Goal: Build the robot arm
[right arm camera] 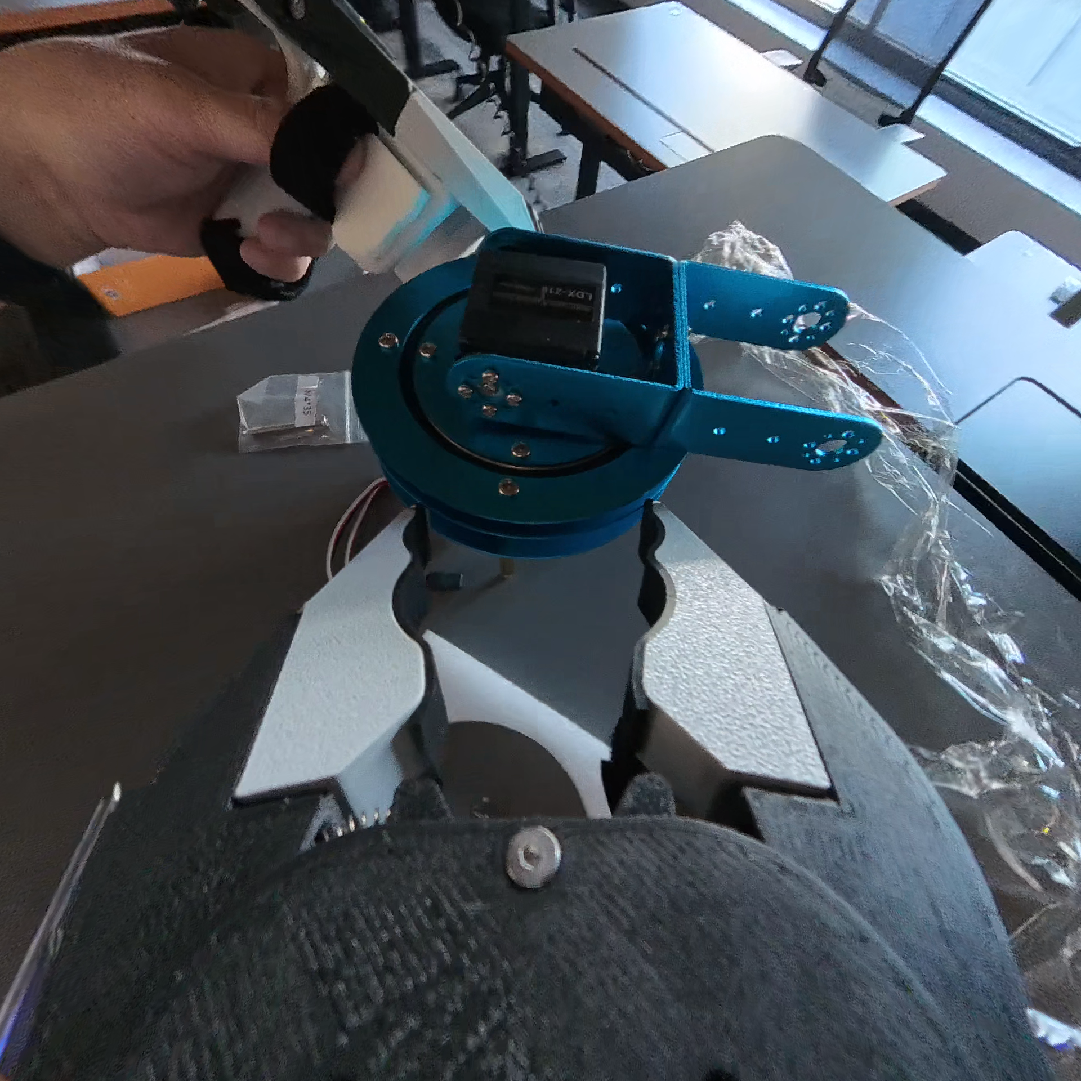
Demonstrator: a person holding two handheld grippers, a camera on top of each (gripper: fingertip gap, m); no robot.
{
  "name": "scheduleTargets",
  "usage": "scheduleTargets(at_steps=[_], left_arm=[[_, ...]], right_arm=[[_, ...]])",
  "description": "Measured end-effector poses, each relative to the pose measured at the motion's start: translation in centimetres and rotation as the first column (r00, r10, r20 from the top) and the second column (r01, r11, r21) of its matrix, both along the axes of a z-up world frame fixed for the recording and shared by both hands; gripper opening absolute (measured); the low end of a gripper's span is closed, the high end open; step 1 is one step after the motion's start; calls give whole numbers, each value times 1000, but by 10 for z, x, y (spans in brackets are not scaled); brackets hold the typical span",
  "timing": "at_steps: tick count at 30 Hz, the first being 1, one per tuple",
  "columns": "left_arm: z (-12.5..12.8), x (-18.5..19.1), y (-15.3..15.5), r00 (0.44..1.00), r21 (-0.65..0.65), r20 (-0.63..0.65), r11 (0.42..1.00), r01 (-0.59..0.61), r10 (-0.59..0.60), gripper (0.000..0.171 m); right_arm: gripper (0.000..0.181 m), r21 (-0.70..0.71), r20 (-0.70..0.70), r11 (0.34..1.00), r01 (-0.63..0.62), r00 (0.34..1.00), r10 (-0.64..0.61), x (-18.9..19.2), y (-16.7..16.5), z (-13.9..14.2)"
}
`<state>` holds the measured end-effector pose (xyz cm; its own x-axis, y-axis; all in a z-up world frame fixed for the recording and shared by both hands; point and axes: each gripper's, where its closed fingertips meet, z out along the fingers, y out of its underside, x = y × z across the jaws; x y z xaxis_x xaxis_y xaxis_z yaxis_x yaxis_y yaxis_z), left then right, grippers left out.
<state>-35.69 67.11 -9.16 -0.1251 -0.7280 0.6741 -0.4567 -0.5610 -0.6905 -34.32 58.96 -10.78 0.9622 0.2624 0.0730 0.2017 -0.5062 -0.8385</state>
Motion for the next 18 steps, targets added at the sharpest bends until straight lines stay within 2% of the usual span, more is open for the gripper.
scheduleTargets(at_steps=[4, 6, 8, 10, 12, 15, 18], left_arm=[[0, -13, -8, 999, -43, -31, 998, -45, 44, 7], [0, -21, -19, 999, -57, -42, 998, -35, 32, 6], [2, -27, -32, 999, -95, -41, 995, -9, 5, 8], [6, -28, -28, 999, -85, -10, 995, -46, 45, 13], [16, -27, -9, 989, -80, 49, 988, -135, 139, 19], [26, -21, 8, 978, -170, 94, 971, -168, 186, 28], [12, -13, 12, 987, -174, 32, 974, -148, 156, 25]], right_arm=[[64, -98, 7, 989, -111, 994, 112, 19, -3, 0], [64, -107, 75, 990, -96, 992, 104, 45, -1, 2], [60, -82, 51, 994, -78, 995, 82, 60, -3, 10], [60, -32, -105, 993, -113, 988, 109, 49, -12, 22], [64, -5, -197, 990, -143, 970, 140, 36, -21, 28], [68, 2, -208, 989, -147, 967, 144, 27, -22, 25], [68, 9, -199, 987, -159, 967, 158, 20, -18, 24]])
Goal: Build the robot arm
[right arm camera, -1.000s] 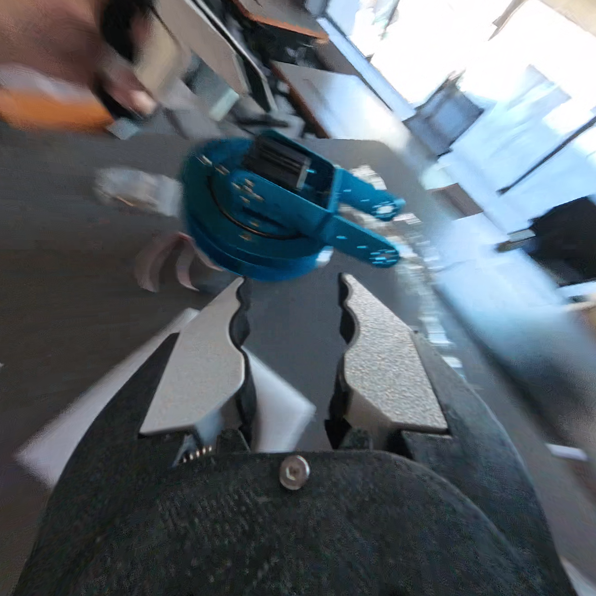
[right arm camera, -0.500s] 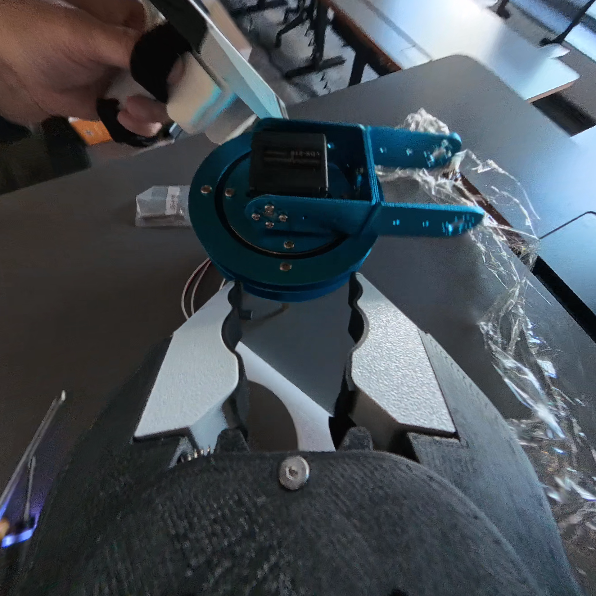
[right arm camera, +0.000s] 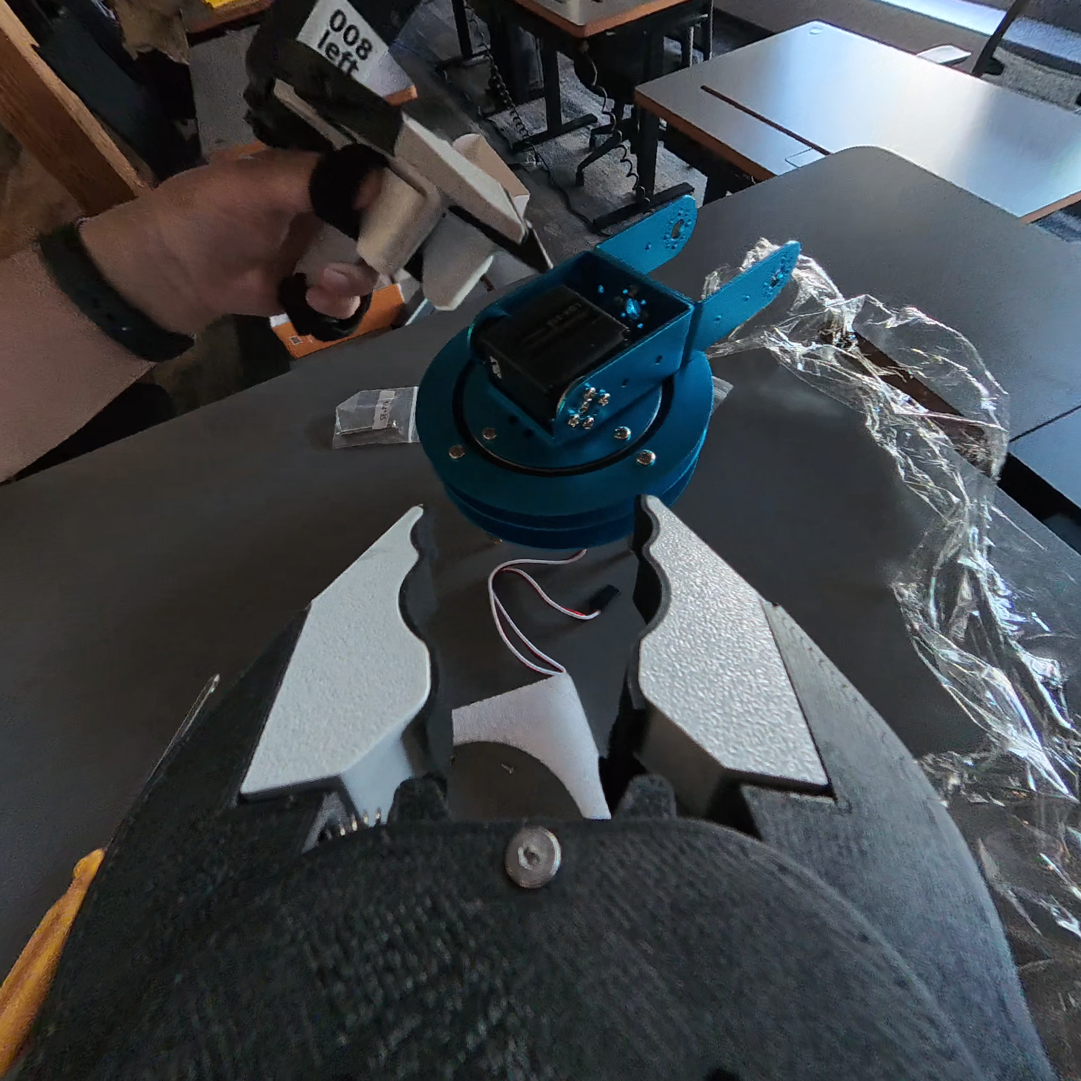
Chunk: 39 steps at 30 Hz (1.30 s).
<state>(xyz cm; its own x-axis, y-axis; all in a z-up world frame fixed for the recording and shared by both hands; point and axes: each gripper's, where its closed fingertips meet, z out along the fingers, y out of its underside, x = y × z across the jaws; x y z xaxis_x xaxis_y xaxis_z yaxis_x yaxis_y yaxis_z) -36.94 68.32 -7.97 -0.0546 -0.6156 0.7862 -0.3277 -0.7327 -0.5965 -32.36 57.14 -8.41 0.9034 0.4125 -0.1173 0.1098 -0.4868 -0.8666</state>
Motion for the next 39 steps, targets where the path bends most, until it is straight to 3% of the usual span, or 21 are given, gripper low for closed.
scheduleTargets(at_steps=[4, 9, 14, 17, 20, 21, 25, 34, 39], left_arm=[[-10, 7, -12, 997, -16, -34, 998, 66, -66, 22], [-17, 9, -14, 994, 17, -65, 996, 85, -84, 14], [-17, 7, -16, 996, 35, -79, 999, 38, -35, 13], [-17, 3, -18, 996, 79, -93, 997, 1, 6, 13], [-15, -3, -20, 995, 92, -84, 995, -47, 54, 10], [-12, -5, -20, 995, 98, -74, 993, -62, 69, 0], [-12, -8, -21, 988, 182, -90, 977, -108, 126, 0], [-12, -17, -27, 980, 44, -62, 981, -187, 190, 0], [-12, -24, -50, 984, 38, -74, 986, -160, 162, 0]], right_arm=[[66, -2, 18, 1000, 16, 1000, -16, 8, 3, 6], [66, -111, 32, 994, -11, 999, 15, -4, 2, -2], [50, -108, 106, 994, -1, 994, 12, -4, 10, -3], [60, -108, 147, 994, 27, 989, -11, 8, 4, 1], [66, -122, 92, 990, 67, 994, -56, 16, -10, -1], [66, -165, 63, 984, 72, 996, -63, 15, -14, -8], [60, -222, -68, 974, 36, 996, -53, -2, -9, -16], [54, -237, 78, 971, -42, 995, 62, 2, 10, -20], [51, -256, 204, 966, -39, 975, 93, 33, 24, -17]])
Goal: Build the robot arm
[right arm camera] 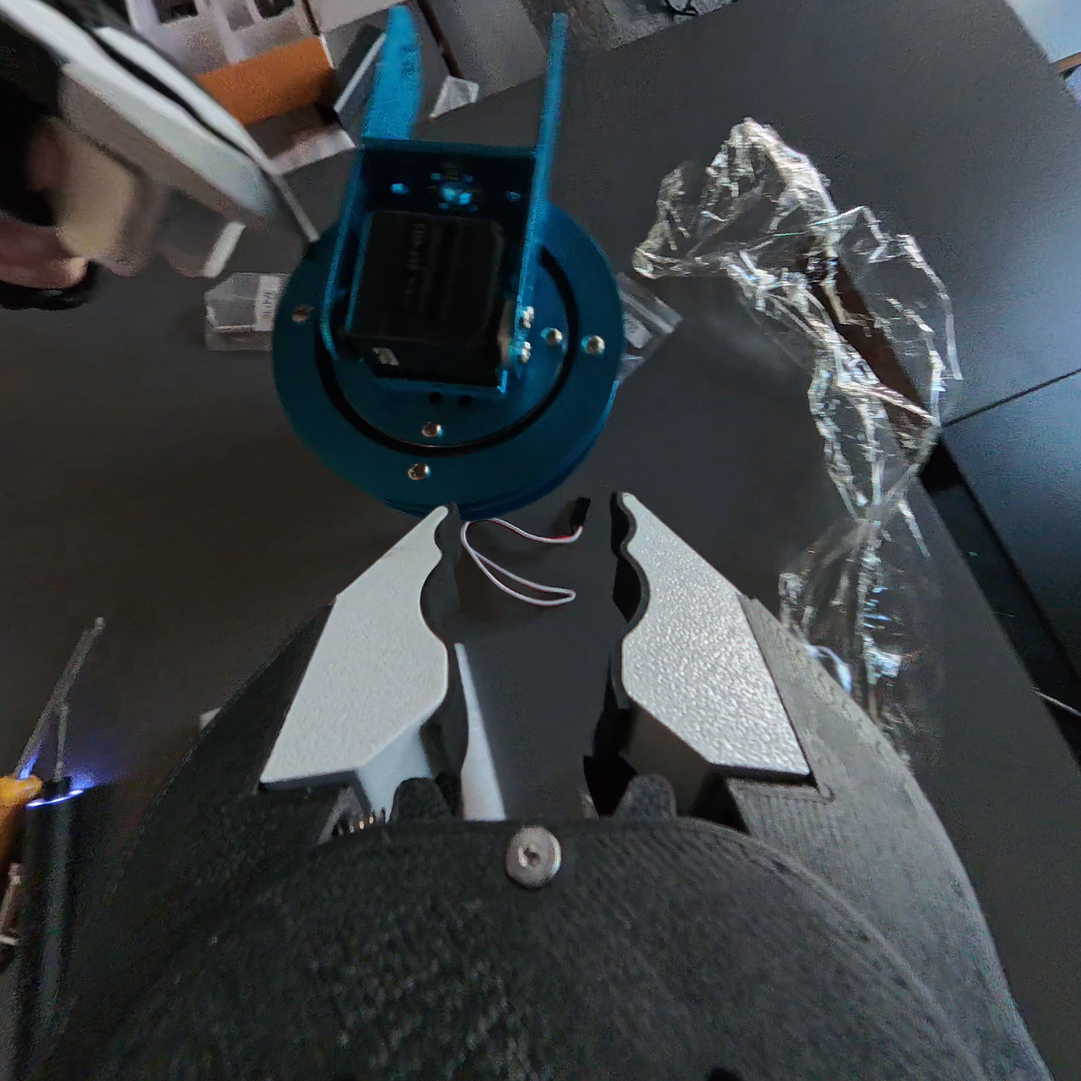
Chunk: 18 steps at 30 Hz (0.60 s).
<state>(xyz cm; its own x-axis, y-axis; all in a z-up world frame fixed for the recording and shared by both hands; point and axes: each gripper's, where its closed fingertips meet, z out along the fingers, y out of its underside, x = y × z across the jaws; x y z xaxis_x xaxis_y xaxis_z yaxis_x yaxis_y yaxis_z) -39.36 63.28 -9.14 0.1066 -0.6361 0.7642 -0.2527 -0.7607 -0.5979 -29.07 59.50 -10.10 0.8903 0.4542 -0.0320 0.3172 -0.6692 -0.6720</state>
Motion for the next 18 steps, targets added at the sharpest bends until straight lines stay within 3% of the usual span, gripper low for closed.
scheduleTargets(at_steps=[2, 5, 9, 12, 18], left_arm=[[5, -2, -8, 999, -14, 32, 1000, 19, -18, 0], [21, -7, 4, 992, 3, 117, 998, -58, 58, 3], [8, -3, 14, 995, 26, 52, 996, -85, 83, 21], [1, 7, 13, 995, 10, 54, 996, -87, 86, 23], [1, 6, 10, 993, -3, 63, 995, -102, 102, 0]], right_arm=[[52, -2, -22, 1000, 6, 1000, -6, 6, 0, 3], [55, 6, -127, 1000, -27, 992, 28, -6, -9, 10], [55, 35, -95, 999, -34, 995, 38, -9, -10, 8], [54, 37, -85, 998, -50, 995, 53, -15, -8, 5], [53, 32, -20, 997, -66, 998, 67, -13, -7, 4]])
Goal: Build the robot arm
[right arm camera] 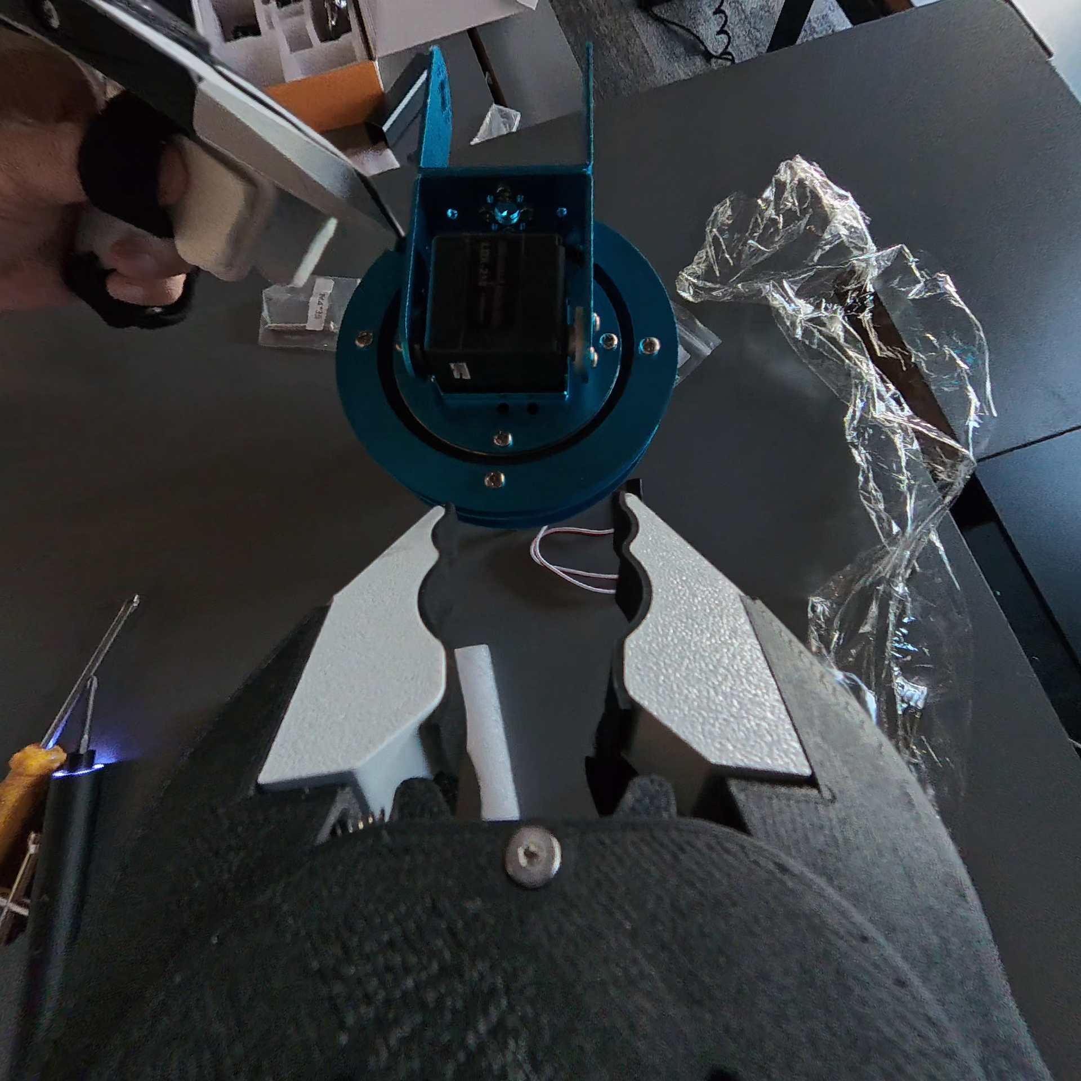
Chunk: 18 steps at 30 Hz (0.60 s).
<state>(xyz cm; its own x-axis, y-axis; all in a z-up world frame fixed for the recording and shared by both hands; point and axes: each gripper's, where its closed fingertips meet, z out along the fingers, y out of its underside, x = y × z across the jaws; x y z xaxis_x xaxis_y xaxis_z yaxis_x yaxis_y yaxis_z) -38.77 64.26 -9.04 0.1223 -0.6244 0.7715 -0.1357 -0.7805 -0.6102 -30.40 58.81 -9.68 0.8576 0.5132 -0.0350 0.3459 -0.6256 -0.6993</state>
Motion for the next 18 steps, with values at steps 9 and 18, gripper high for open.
scheduleTargets(at_steps=[9, 18], left_arm=[[1, 6, -24, 995, -119, 68, 989, 84, -76, 1], [26, -12, -37, 996, 96, 77, 995, 26, -33, 1]], right_arm=[[48, 15, 60, 998, 56, 997, -57, 28, 6, -3], [25, 108, 157, 994, -19, 988, 2, 30, -63, -8]])
